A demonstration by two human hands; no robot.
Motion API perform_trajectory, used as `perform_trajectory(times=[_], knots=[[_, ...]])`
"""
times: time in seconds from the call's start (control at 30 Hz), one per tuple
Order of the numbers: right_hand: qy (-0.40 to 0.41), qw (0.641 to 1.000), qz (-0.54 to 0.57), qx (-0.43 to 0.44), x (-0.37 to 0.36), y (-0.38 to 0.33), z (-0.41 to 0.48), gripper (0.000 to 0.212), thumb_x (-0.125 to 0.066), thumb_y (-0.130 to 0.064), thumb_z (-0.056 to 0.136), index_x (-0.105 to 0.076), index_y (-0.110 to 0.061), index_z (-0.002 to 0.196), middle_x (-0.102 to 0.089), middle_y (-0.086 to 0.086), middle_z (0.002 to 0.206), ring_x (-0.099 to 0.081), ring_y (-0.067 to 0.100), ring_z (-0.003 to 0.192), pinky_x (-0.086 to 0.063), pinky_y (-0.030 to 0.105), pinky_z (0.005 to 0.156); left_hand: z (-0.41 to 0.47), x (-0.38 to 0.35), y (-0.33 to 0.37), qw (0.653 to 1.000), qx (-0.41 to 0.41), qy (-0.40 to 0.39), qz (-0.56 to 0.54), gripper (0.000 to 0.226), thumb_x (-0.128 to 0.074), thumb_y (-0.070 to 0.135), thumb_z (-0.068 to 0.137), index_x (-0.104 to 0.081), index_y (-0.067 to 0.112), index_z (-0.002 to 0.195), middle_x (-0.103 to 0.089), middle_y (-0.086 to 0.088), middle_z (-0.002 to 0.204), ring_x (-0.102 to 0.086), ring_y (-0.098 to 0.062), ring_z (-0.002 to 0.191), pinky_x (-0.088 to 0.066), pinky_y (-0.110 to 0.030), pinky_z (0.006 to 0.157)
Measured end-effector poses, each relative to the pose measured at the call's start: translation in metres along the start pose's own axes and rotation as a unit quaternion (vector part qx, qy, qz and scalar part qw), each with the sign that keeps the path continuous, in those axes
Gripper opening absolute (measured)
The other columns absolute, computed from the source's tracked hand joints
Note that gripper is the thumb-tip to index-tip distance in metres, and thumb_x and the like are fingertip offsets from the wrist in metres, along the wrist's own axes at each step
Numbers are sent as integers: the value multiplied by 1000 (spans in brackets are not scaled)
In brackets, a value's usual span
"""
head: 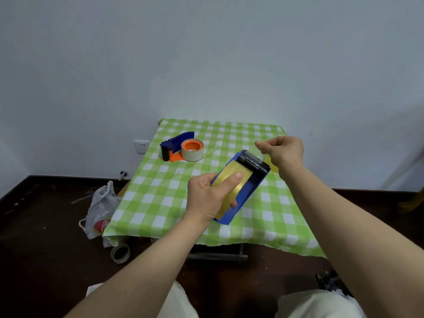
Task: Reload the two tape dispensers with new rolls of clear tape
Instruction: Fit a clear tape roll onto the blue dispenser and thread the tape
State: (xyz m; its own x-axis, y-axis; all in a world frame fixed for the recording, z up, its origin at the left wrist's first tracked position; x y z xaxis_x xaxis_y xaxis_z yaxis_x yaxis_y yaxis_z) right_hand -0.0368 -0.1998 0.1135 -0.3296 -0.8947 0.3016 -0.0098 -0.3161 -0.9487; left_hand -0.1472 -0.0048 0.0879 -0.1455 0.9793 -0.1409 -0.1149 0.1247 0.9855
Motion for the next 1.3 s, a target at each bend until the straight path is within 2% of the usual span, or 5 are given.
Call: perform_trajectory(times=[0.53,0.67,0.93,1.1,1.3], knots=[[-212,926,134,-282,-25,48,-20,31,-75,-23,73,-57,-18,49,-49,-7,39,-41,6,35,-29,16,32,-1,1,18,999,-41,-4,-14,36,-74,17,78,-60,10,46,-56,-8,38,-49,-17,29,-44,-24,38],[-294,864,242,-330,-40,45,-47,22,-65,-21,62,-67,-9,81,-69,8,78,-66,23,69,-57,31,62,-1,-2,23,999,-47,-4,-20,36,-75,18,77,-60,9,46,-56,-7,38,-49,-16,29,-44,-23,37],[-375,801,340,-320,-58,35,-63,35,-57,-28,78,-65,-7,105,-67,16,110,-63,33,101,-43,56,96,-3,-4,30,998,-64,-14,-18,34,-70,27,69,-58,4,48,-56,-4,37,-50,-14,30,-45,-21,39],[-360,851,261,-281,-59,46,-60,37,-59,-21,84,-61,-5,117,-63,15,118,-58,31,113,-43,45,103,-1,-8,38,996,-81,-27,-19,38,-74,31,65,-57,0,49,-56,-3,37,-50,-13,30,-44,-21,39],[-142,928,297,-173,-5,32,-13,20,-48,-21,95,-63,-12,84,-68,-5,57,-66,7,54,-53,19,51,-3,-1,31,996,-84,-14,6,43,-71,45,56,-58,5,47,-55,-5,37,-51,-14,30,-43,-22,38]])
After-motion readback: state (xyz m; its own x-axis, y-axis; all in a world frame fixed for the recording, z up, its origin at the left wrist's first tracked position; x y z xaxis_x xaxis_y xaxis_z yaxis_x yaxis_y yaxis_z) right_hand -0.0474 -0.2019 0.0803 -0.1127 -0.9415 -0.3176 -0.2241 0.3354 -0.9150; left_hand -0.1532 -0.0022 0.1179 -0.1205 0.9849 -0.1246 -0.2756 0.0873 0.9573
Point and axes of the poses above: each hand's wrist, its own z-axis towards the middle knuckle, its own x-axis out of the back of the hand, y = z × x, the point moved 8 cm from there along z, towards the middle knuckle
